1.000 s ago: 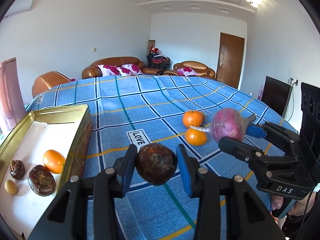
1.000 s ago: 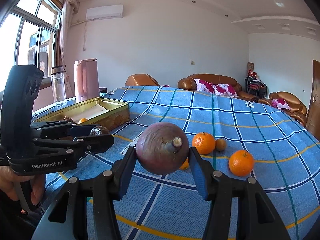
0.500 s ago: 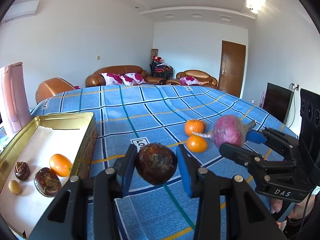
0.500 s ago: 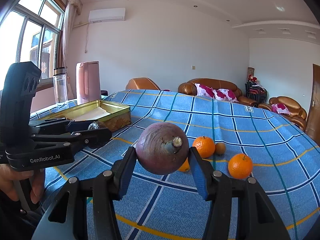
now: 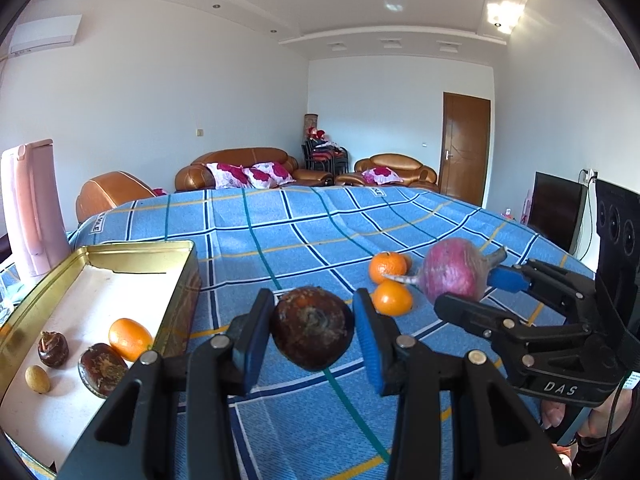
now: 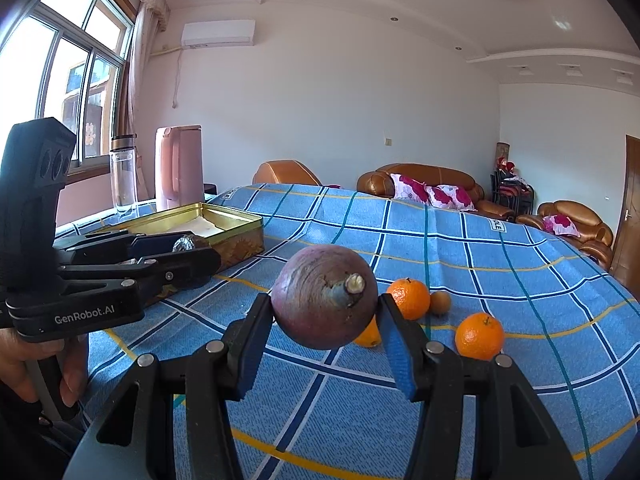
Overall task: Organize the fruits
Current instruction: 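Lift the mangosteen with the left tool while the right tool lifts the purple onion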
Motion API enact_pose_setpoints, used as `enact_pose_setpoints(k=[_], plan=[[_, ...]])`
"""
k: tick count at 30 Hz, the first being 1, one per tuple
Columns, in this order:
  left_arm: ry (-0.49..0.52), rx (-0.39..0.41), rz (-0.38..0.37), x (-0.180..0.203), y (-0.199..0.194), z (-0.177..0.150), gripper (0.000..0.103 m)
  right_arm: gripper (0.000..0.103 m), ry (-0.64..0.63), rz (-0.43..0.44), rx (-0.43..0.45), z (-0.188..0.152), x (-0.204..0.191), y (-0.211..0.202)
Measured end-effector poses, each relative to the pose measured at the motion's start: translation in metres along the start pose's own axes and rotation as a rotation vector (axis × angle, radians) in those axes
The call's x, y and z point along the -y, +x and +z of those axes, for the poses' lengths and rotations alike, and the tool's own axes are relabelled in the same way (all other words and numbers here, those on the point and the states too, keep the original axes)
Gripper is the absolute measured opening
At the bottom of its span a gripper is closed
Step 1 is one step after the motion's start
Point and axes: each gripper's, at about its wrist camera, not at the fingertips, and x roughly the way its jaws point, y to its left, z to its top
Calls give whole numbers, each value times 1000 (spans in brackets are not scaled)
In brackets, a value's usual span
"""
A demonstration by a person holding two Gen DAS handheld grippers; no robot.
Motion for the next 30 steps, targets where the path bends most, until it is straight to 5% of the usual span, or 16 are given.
enact_pose_setpoints(k=[30], plan=[[54, 94, 38, 11, -17, -1, 42, 55, -30, 17, 80, -5, -3, -14]])
